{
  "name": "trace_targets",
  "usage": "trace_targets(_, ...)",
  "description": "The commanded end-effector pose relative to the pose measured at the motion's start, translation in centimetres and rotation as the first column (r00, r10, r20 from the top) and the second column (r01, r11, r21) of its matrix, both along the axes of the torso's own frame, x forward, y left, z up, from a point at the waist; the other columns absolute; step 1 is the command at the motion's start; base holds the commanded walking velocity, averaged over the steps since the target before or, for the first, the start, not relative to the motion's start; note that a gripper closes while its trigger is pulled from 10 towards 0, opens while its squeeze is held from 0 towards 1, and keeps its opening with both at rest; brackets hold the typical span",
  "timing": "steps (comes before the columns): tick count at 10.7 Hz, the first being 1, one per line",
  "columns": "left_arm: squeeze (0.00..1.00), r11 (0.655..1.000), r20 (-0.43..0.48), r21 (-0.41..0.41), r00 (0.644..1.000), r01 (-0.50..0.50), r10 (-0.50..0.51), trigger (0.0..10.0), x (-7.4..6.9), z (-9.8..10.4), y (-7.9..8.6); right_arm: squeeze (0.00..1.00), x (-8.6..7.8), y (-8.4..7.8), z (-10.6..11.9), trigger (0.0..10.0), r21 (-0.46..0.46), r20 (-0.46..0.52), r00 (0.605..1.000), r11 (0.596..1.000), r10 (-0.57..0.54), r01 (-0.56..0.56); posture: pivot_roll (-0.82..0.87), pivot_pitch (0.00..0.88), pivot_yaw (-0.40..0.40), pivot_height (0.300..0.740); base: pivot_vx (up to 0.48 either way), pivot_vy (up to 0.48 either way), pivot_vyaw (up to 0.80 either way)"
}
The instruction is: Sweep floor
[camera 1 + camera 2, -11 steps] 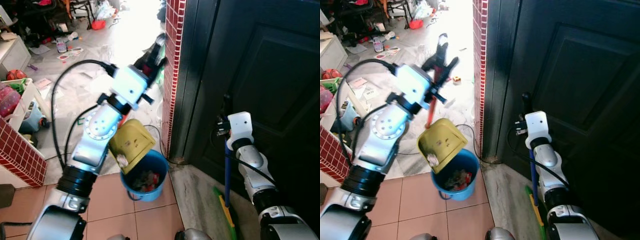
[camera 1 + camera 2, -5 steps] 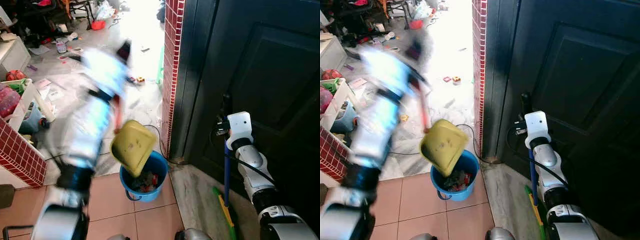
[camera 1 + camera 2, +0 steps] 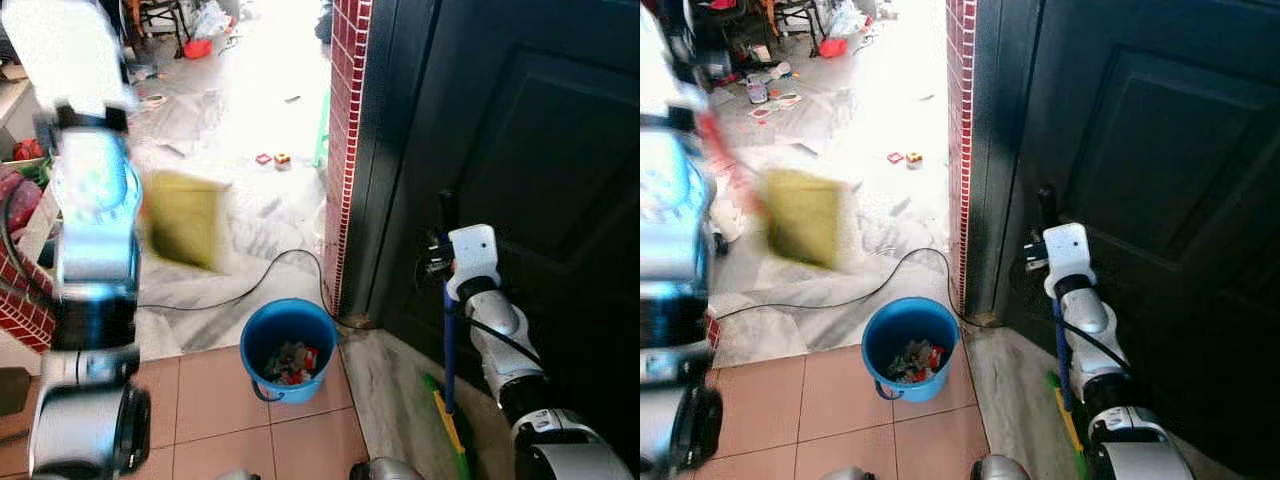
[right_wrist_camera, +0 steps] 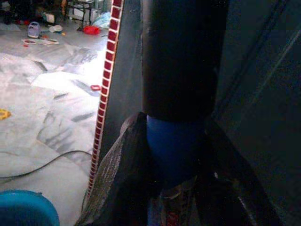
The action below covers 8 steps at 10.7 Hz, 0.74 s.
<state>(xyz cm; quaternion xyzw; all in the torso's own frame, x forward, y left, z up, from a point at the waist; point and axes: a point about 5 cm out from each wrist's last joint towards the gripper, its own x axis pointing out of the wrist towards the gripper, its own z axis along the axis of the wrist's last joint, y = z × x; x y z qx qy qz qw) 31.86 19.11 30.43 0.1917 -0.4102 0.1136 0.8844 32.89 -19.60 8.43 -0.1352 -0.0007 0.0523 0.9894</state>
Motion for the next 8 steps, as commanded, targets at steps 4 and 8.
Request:
trace_targets(4,0.00,0.999,-0.256,0.008,0.966,-0.043,0.044,10.0,0.7,-7.5,-1.7,0.00,0.5,1.1,0.1,10.0,0.025,-0.045,0.992,0.993,0.119,-0.118,-0.12,0.000,0.022,0.740,0.000,0.000,0.00)
trace_targets(8,0.00,0.991,-0.530,-0.092,0.847,-0.101,0.037,10.0,0.9,-17.0,-1.8,0.00,-0.6,2.2,-1.0,10.0,0.043,-0.072,0.977,0.980,0.199,-0.196,-0.13,0.000,0.034,0.740,0.000,0.000,0.00)
